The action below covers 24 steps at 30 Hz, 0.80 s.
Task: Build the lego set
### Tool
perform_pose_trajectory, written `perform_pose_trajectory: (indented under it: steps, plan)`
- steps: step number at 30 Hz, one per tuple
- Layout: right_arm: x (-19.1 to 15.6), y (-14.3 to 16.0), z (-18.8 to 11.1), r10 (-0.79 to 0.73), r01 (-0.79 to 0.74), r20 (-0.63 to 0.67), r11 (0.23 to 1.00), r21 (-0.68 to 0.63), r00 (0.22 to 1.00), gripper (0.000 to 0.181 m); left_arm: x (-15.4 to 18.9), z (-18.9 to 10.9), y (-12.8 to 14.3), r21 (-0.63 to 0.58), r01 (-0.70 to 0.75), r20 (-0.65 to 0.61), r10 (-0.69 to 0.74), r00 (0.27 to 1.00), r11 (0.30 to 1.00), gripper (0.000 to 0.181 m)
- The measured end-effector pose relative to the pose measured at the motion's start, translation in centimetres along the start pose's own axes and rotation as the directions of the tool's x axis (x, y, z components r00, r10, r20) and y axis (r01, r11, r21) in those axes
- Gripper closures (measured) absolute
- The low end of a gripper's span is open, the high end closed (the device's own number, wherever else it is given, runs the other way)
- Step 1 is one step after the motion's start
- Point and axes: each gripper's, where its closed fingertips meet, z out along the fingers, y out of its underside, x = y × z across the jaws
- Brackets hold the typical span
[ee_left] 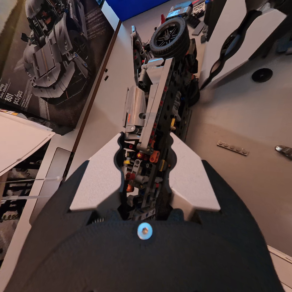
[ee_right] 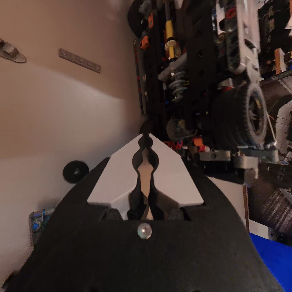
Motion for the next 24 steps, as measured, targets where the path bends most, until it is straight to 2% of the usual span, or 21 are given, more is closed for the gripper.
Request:
perform_pose_trajectory:
  steps: [7,11,19,21,24]
  plan:
    - [-0.2,1.3,-0.5,0.03,-0.03,0.0,1.0,-0.004,1.0,0.181,0.5,-0.6,-0.6,0.036,0.037,-0.065,-0.035,0.997,0.999,0.123]
    - [0.1,1.5,-0.5,0.055,-0.055,-0.008,0.998,-0.003,0.998,0.181,-0.5,-1.6,-0.6,0.036,0.036,-0.022,-0.036,0.999,0.999,0.12]
    - [0.6,2.4,0.0,0.113,-0.113,-0.009,0.994,-0.011,0.994,0.181,-3.6,-4.4,2.7,-0.08,0.083,0.077,-0.076,0.994,0.993,0.107]
    - [0.4,2.3,0.2,0.116,-0.116,-0.004,0.993,-0.006,0.993,0.181,-3.8,-4.5,3.6,-0.103,0.125,0.059,-0.12,0.991,0.987,0.106]
    - [0.4,2.1,0.3,0.123,-0.123,0.002,0.992,-0.001,0.992,0.181,-3.0,-3.8,5.9,-0.204,0.148,0.016,-0.148,0.989,0.968,0.102]
